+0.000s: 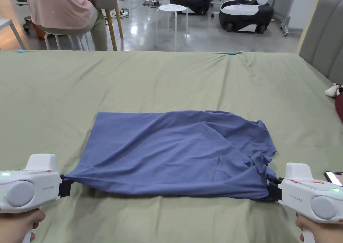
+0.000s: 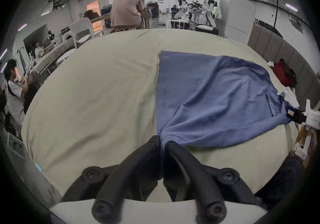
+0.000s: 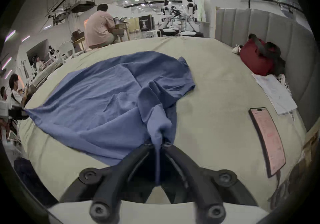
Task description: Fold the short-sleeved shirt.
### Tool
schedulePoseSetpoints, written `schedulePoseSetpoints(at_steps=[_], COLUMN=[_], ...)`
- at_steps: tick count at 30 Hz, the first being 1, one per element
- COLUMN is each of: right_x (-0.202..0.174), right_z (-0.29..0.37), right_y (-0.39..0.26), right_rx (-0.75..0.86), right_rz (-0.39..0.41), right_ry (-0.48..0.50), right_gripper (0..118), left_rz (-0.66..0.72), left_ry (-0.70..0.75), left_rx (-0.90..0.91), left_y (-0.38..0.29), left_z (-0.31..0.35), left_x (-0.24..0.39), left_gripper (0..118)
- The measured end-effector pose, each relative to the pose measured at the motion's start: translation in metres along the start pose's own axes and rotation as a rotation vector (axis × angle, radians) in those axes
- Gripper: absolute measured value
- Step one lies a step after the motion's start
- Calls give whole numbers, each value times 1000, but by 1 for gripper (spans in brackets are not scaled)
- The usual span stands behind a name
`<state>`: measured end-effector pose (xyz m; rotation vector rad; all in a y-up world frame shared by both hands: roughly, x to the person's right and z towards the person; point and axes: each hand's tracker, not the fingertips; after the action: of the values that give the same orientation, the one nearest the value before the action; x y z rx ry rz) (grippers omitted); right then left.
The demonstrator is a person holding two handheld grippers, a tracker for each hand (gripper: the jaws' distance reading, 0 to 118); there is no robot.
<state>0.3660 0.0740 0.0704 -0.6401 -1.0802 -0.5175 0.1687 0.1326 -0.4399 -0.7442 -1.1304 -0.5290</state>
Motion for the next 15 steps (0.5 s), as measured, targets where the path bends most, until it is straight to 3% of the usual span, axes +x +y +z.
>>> schedulePoseSetpoints(at_steps=[2,8,12,15], right_x=[3,6,3,0], right_z=[9,42,27,5], right_y=[-1,30,61,82], right_rx=[17,132,127,110], right_rz=[-46,-37,60,82], right_ry=[39,-57,-112,-134], right_gripper=[3,3,3,3], left_rz=[-9,-41,-92,-134], left_ry=[9,21,20,40], left_rx=[-15,0,-11,-66], left_y=[-2,21,57,86], left_z=[-1,6,-13,-43], left_x=[-2,-7,0,7], left_gripper=[1,1,1,1])
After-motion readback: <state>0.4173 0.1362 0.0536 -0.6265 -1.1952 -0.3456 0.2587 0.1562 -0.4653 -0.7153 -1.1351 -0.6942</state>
